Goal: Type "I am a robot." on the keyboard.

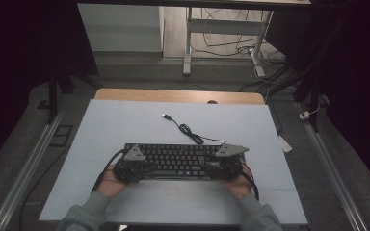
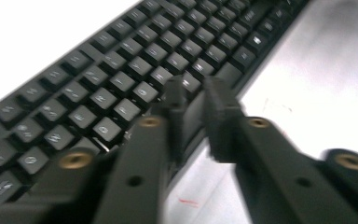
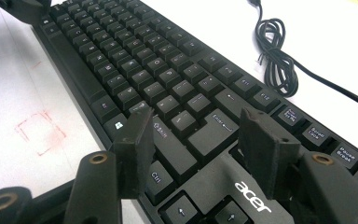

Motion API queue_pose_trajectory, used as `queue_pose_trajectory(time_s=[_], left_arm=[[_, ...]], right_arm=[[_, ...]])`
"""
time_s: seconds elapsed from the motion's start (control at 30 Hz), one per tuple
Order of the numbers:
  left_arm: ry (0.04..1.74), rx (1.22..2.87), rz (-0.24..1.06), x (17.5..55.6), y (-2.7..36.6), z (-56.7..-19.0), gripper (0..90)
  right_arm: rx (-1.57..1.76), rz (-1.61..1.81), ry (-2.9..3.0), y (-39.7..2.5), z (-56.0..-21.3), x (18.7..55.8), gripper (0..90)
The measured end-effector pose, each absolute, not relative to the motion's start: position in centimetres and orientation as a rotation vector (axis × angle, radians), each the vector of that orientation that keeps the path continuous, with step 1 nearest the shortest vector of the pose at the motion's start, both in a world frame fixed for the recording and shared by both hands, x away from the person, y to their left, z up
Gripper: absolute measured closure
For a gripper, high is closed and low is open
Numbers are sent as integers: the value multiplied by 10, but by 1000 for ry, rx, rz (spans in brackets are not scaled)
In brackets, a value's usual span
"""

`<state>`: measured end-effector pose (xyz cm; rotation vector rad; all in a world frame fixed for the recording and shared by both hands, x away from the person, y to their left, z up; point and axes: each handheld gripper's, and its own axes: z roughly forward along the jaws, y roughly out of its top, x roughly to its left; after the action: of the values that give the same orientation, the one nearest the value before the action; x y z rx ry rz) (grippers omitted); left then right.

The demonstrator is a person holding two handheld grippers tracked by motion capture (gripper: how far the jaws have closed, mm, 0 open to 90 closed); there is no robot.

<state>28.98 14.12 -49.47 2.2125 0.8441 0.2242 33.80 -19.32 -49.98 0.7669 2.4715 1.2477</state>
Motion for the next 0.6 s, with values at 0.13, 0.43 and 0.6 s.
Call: queue_pose_trajectory(time_s=[0.13, 0.43, 0.6], left_arm=[[834, 2240, 200, 290, 138, -499, 884], [841, 2288, 211, 292, 129, -510, 884], [853, 2292, 230, 293, 129, -512, 883]], right_arm=[[767, 1240, 2472, -193, -500, 338, 455], [762, 1240, 2474, -193, -500, 338, 455], [763, 1236, 2473, -193, -500, 338, 455]])
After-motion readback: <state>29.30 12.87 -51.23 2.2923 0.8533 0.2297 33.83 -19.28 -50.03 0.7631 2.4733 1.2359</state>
